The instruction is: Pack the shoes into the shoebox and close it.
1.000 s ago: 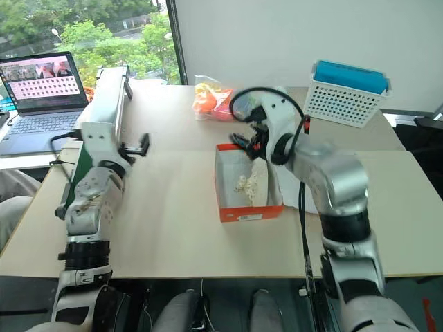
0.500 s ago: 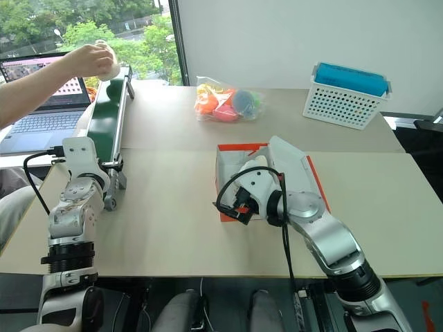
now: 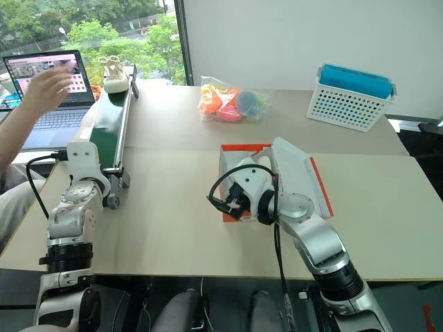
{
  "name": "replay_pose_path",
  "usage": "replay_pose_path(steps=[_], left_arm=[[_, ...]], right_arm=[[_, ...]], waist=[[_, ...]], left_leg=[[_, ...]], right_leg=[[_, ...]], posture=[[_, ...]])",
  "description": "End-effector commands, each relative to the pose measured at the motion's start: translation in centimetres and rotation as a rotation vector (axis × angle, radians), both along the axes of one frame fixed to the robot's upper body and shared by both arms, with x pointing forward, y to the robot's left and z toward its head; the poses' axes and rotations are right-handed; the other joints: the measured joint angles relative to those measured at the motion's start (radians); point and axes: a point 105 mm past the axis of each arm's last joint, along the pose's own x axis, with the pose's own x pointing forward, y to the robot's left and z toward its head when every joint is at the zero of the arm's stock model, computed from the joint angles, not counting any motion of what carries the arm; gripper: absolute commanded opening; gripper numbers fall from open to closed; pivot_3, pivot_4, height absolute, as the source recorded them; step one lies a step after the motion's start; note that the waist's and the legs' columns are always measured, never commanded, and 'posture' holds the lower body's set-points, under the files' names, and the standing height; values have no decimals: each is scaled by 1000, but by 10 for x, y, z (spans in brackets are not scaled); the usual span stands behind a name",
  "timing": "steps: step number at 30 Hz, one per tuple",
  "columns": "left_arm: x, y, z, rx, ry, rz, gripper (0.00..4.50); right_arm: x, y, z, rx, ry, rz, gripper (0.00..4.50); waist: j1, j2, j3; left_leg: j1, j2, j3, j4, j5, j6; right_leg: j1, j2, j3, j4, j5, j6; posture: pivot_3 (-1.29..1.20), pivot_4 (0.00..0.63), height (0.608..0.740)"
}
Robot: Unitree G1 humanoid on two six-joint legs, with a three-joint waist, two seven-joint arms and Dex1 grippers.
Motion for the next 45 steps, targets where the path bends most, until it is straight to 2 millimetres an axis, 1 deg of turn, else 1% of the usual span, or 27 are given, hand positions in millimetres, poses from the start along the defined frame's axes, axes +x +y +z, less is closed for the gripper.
replay_pose_path(steps=[1,6,17,20,23,27,30,34,45], left_arm=[[1,0,8,37,-20,-3,4500],[2,2,7,38,-12,-2,4500],[4,3,12,67,-22,-14,4500],[5,0,22,120,-59,-30,4500],[7,-4,40,194,-119,-46,4500],[9,-7,56,220,-185,-57,4500],[10,-7,63,227,-207,-58,4500],[11,-7,64,225,-215,-59,4500],[11,-7,61,208,-211,-61,4500]], right_arm=[[2,-2,13,10,-48,-13,4455],[3,-3,11,4,-44,-24,4455],[5,-3,7,-2,-38,-44,4455],[6,-3,6,-4,-36,-51,4455],[7,-4,4,-6,-30,-60,4455],[8,-3,3,-2,-28,-65,4455],[9,-2,3,0,-26,-71,4455],[10,-2,2,1,-26,-78,4455],[10,-2,4,15,-29,-82,4455]], waist=[[0,0,0],[-1,0,0],[0,0,0],[0,0,0],[0,0,0],[0,0,0],[0,0,0],[-1,0,0],[-1,0,0]], left_leg=[[0,0,0,0,-1,1],[0,0,0,0,-1,2],[0,0,0,0,-1,2],[0,0,0,0,-1,2],[0,0,0,0,-1,2],[0,0,0,0,-1,2],[0,0,0,0,-1,2],[0,0,0,0,-1,2],[0,-1,0,0,0,0]], right_leg=[[0,0,0,0,0,0],[0,0,0,0,0,0],[0,0,0,0,0,0],[0,0,0,0,0,0],[0,0,0,0,0,0],[0,0,0,0,0,0],[0,0,0,0,0,0],[0,0,0,1,0,0],[0,0,0,1,0,0]], posture=[[0,150,699],[0,150,699],[0,150,699],[0,150,699],[0,150,699],[0,150,699],[0,150,699],[0,150,699],[0,150,699]])
